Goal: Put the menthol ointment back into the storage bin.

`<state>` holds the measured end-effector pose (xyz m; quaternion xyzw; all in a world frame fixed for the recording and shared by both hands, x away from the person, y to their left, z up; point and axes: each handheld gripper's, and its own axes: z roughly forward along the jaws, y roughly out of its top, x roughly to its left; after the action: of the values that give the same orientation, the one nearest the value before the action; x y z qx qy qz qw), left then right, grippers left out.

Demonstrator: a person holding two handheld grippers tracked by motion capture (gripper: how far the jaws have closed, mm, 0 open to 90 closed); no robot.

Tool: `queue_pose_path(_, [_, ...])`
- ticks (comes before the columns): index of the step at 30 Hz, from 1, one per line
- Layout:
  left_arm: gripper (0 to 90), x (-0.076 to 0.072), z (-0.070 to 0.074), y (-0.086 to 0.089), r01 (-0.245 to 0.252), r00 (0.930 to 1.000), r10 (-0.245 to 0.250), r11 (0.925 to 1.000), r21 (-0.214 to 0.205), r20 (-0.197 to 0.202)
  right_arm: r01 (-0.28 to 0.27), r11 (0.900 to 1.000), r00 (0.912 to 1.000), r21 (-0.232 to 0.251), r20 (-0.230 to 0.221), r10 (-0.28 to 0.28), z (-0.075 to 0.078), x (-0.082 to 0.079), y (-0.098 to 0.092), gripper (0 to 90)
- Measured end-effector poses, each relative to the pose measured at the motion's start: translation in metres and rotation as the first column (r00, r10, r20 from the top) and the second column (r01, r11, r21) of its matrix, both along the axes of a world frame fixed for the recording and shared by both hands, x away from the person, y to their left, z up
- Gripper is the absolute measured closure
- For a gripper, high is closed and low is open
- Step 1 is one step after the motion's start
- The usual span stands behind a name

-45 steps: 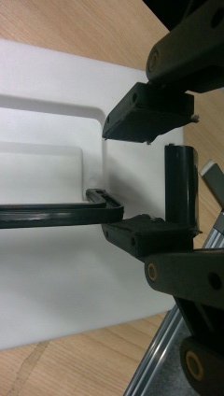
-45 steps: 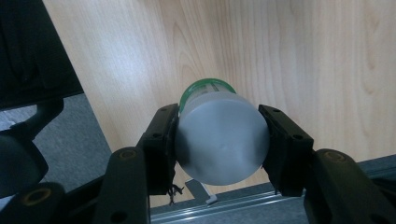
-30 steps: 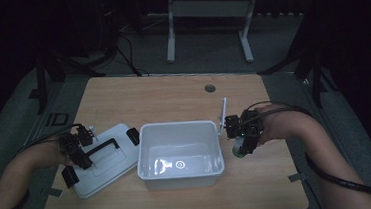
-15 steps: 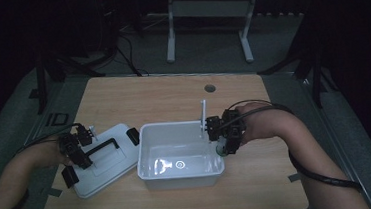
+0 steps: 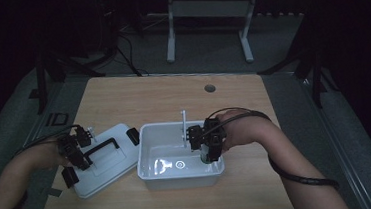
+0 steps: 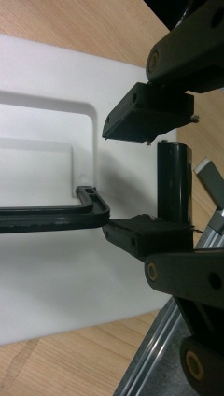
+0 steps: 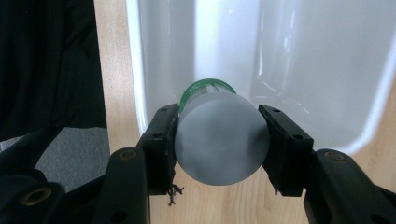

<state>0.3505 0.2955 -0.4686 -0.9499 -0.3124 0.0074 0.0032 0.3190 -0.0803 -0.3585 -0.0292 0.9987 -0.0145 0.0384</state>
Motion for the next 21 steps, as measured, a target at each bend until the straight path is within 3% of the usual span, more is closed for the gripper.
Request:
queue_pose_path(5, [49.4,-0.001,-0.002,0.002,-0.005,1.0000,0.005,1.0000,-0.003,-0.004,0.008,0.9997,0.9999,-0.024,-0.007,-0.008,-0.020,0.004,0.005,50.2])
queue_pose_path(12, [49.4,-0.001,-0.002,0.002,-0.001,1.0000,0.001,1.0000,-0.007,-0.005,0.012,0.9999,0.9994,-0.005,-0.033,-0.012,-0.046,0.009,0.012,50.1])
queue_pose_path(21, [49.5,0.001,-0.004,0.001,0.001,1.0000,-0.001,1.0000,0.000,-0.008,0.024,0.9996,0.9983,-0.015,-0.053,-0.025,-0.074,0.018,0.017,50.2])
